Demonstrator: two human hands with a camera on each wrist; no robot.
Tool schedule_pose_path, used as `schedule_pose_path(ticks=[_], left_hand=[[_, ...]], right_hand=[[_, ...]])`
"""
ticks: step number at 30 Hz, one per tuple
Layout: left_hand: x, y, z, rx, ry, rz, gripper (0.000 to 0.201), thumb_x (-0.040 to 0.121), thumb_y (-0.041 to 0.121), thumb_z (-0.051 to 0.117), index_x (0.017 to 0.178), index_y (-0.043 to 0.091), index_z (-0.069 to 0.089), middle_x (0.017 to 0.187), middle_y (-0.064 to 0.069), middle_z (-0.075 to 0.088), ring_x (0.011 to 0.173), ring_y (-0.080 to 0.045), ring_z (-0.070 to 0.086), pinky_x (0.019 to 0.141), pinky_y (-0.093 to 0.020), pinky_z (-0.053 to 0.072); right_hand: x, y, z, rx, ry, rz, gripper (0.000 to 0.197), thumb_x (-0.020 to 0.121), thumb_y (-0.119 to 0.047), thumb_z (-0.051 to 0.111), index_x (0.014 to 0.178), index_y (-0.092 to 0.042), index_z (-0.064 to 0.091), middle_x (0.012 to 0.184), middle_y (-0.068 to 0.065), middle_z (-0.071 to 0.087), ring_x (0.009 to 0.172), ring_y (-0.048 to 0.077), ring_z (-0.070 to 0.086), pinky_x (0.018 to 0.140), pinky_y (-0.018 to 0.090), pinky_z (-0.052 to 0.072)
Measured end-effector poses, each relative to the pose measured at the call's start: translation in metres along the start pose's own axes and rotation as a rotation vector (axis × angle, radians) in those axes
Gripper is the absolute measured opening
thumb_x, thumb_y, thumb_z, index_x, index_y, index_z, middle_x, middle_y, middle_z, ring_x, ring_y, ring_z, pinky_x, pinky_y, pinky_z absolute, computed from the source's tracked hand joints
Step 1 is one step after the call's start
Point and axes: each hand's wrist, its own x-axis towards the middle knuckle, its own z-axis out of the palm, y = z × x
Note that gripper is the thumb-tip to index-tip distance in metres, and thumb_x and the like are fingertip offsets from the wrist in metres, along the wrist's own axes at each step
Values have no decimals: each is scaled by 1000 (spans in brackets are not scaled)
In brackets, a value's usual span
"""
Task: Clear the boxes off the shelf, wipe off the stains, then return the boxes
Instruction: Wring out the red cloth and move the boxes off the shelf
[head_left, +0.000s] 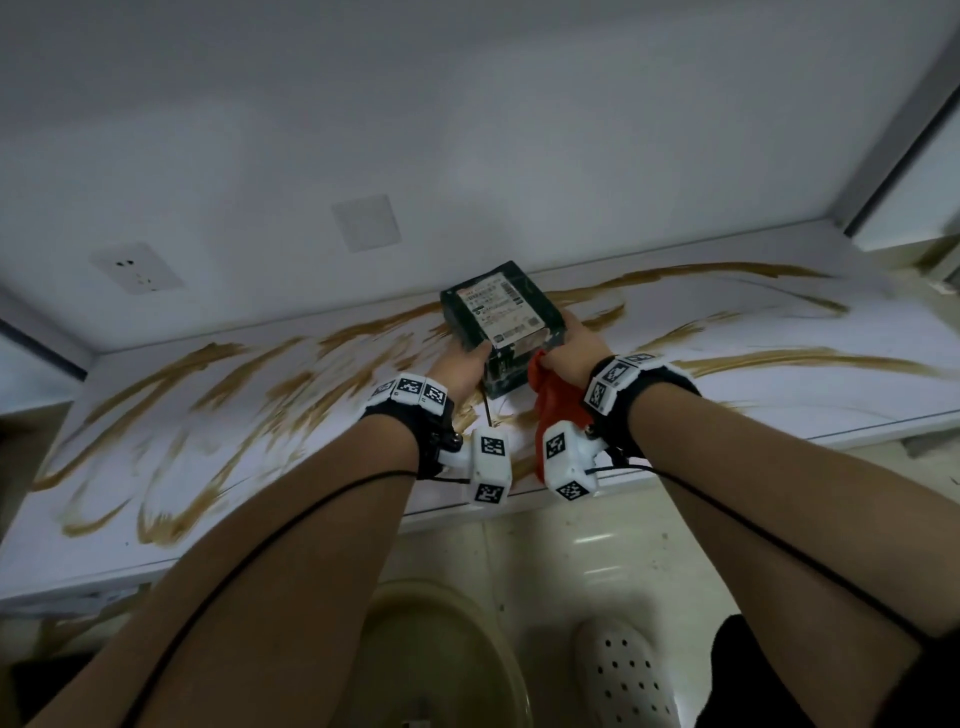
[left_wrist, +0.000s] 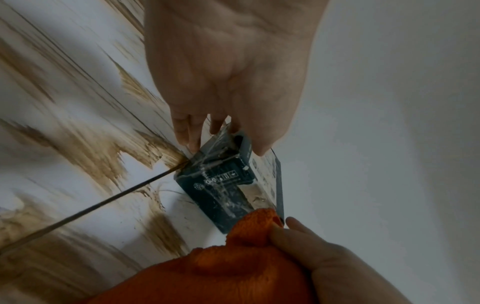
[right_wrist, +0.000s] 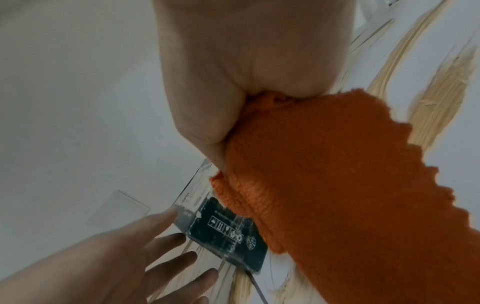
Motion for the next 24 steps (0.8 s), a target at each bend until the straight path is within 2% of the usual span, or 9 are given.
schedule_pose_path(ticks=[4, 8, 11, 13, 16, 18, 19, 22, 24], left_hand=[[8, -3, 0, -79, 0, 2, 49, 98, 42, 38, 142, 18, 41, 136, -5, 55, 121, -26, 54, 105, -39, 42], [6, -5, -1, -155, 54, -6, 48, 97, 47, 37, 133, 17, 49, 121, 1, 62, 104, -20, 59, 90, -32, 45], [1, -7, -1, -310, 118, -47, 59, 91, 52, 47, 139, 19, 36, 129, -5, 58, 112, -25, 60, 100, -42, 47], [-2, -7, -3, -390, 122, -60, 69, 86, 55, 53, 142, 25, 25, 132, -7, 55, 115, -29, 58, 99, -47, 47], [-14, -6, -8, -444, 75, -114, 73, 77, 61, 61, 137, 38, 25, 130, -8, 55, 110, -31, 60, 83, -48, 56], [-24, -7, -11, -482, 72, -160, 61, 80, 55, 63, 129, 42, 30, 125, -6, 55, 109, -31, 58, 66, -40, 60], [-30, -8, -13, -485, 88, -162, 58, 79, 55, 64, 125, 42, 32, 126, -5, 54, 110, -30, 57, 64, -37, 59], [-49, -9, -21, -490, 169, -124, 62, 76, 53, 66, 126, 37, 34, 132, -7, 49, 111, -27, 57, 71, -34, 59], [-65, -9, -29, -527, 208, -122, 69, 72, 54, 69, 127, 34, 33, 133, -8, 47, 109, -25, 58, 74, -34, 59]], right_hand=[[4, 4, 1, -29, -5, 44, 40, 88, -10, 53, 128, -8, 45, 124, 15, 57, 109, 33, 56, 87, 34, 45], [-3, 5, -1, 25, -9, 55, 31, 86, -10, 55, 116, -6, 63, 115, 13, 65, 103, 30, 60, 90, 34, 51], [-13, 4, -3, 44, -25, 53, 35, 85, -6, 54, 118, -9, 64, 114, 12, 66, 103, 30, 60, 89, 34, 50], [-22, 3, -3, 61, -34, 52, 34, 83, -5, 55, 116, -8, 65, 113, 14, 67, 103, 30, 61, 90, 35, 51], [-38, 2, -4, 107, -25, 36, 37, 81, -5, 56, 116, -11, 64, 109, 14, 68, 100, 31, 62, 93, 42, 51], [-50, 0, -6, 129, -32, 34, 37, 80, -4, 55, 115, -14, 65, 107, 13, 69, 99, 32, 64, 92, 45, 52], [-57, -2, -7, 136, -41, 32, 37, 80, -5, 55, 114, -14, 65, 106, 13, 70, 98, 33, 64, 91, 45, 52], [-81, -16, -10, 137, -56, 7, 34, 82, -4, 54, 114, -11, 65, 102, 12, 70, 95, 35, 65, 89, 46, 53], [-99, -28, -8, 149, -40, -13, 33, 83, -4, 53, 113, -11, 65, 100, 9, 69, 93, 32, 65, 88, 41, 54]])
